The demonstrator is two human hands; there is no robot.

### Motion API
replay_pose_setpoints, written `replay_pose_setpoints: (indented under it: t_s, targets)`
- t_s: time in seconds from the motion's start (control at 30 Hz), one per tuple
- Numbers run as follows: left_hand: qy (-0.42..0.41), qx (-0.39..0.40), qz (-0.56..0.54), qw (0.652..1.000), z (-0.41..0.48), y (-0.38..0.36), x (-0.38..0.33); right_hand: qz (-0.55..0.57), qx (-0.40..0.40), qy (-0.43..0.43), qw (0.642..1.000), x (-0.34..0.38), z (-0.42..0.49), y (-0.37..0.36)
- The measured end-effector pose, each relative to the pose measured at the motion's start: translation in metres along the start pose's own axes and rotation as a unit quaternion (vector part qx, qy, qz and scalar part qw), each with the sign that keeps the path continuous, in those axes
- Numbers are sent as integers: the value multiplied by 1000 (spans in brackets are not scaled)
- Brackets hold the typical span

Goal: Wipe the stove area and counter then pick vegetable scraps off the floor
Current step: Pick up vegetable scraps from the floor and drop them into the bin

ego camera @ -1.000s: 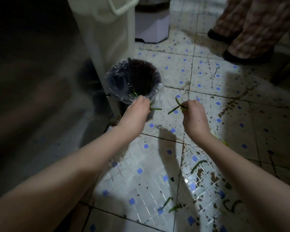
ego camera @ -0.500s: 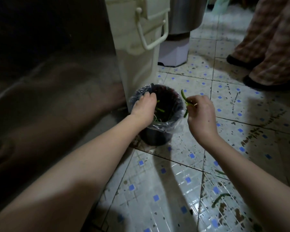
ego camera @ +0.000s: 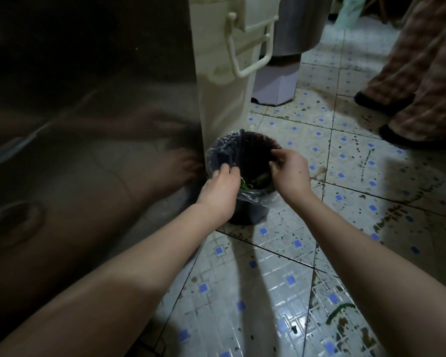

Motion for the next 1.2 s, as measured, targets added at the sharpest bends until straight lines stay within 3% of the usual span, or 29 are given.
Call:
replay_pose_setpoints:
  t_s: [0.4, 0.63, 0.77, 1.2]
  targets:
    - [-62, 20, 26, 998, -32, -25, -46, -151, -1, -14, 988, -65, -75, 49]
    - [-139, 25, 99, 985, -55, -62, -93, -207, 49, -14, 977, -118, -136, 75]
    - [-185, 41, 85, 978, -73, -83, -113, -233, 92, -42, 967, -151, -177, 80]
    - [-248, 165, 128, 946, -136, -160, -99, -262, 202, -63, 941, -200, -280, 43]
Point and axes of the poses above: each hand's wrist, its own z-axis towards the middle knuckle, its own y-axis out of the back of the hand, x = y × z, the point moved 3 cm from there along z, towards the middle knuckle, and after that the axes turned 5 degrees about x, right-handed, at the moved point
